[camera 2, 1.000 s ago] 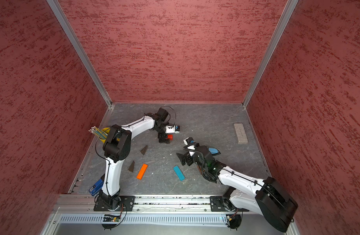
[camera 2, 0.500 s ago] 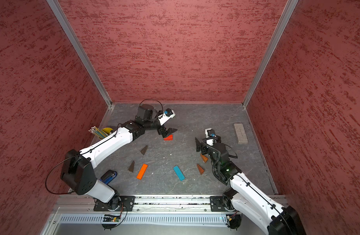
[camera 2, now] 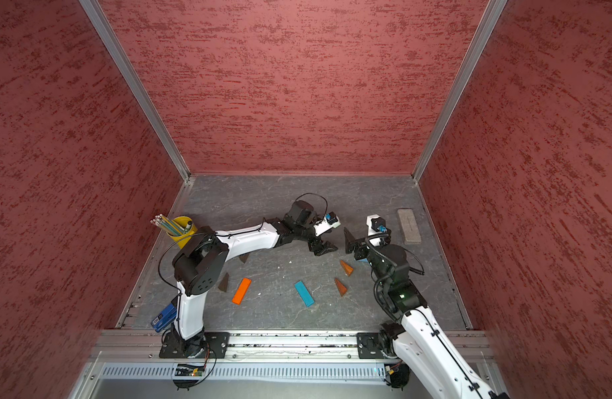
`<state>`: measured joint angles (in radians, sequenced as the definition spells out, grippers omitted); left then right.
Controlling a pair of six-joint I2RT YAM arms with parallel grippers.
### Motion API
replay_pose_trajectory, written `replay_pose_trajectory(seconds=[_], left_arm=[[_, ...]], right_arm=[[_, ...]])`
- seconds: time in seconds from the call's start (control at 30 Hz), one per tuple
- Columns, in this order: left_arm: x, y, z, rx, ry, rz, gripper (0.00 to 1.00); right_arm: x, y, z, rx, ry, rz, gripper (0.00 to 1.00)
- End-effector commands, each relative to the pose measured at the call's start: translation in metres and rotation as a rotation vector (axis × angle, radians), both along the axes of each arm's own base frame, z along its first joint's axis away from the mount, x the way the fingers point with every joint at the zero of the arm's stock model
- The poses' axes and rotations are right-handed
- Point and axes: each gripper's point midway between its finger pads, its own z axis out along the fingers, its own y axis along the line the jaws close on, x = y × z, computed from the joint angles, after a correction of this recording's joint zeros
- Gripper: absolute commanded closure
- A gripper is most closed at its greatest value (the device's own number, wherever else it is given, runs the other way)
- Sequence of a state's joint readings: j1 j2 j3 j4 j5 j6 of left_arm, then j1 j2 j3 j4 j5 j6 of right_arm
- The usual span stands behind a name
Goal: Assemble a small pinwheel with building blocks
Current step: Pick up the building block from the center of the board.
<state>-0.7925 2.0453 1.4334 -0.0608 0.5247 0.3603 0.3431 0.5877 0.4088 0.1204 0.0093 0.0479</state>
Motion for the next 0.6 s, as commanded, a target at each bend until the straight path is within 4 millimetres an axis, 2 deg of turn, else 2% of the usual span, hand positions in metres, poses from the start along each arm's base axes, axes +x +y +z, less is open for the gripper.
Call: replay_pose_trajectory(seconds=[0.0,0.17,0.27,0.37,0.57], left_arm=[[-0.007,-0.025,0.004,-0.051,0.02,-0.029,0.17],[-0.019,-0.047,-0.009,-0.033,0.016,-0.081,0.17],[-0.023,-0.056,-0.019,-0.02,0.021,-0.099,0.17],[-0.025,-0.065,-0.031,0.003,0.02,-0.11,0.17],[-0.023,-0.076,-0.045,0.008,0.032,-0.103,0.17]], right_arm=[[-0.013,0.013,0.01,0.03,-0.046,0.101,0.02],[-0.029,0.046,0.01,0.046,-0.062,0.314,0.02],[-0.033,0.059,0.009,0.04,-0.046,0.398,0.02],[-0.033,0.064,0.007,0.035,-0.037,0.419,0.01],[-0.037,0.06,0.014,0.038,-0.07,0.404,0.02]])
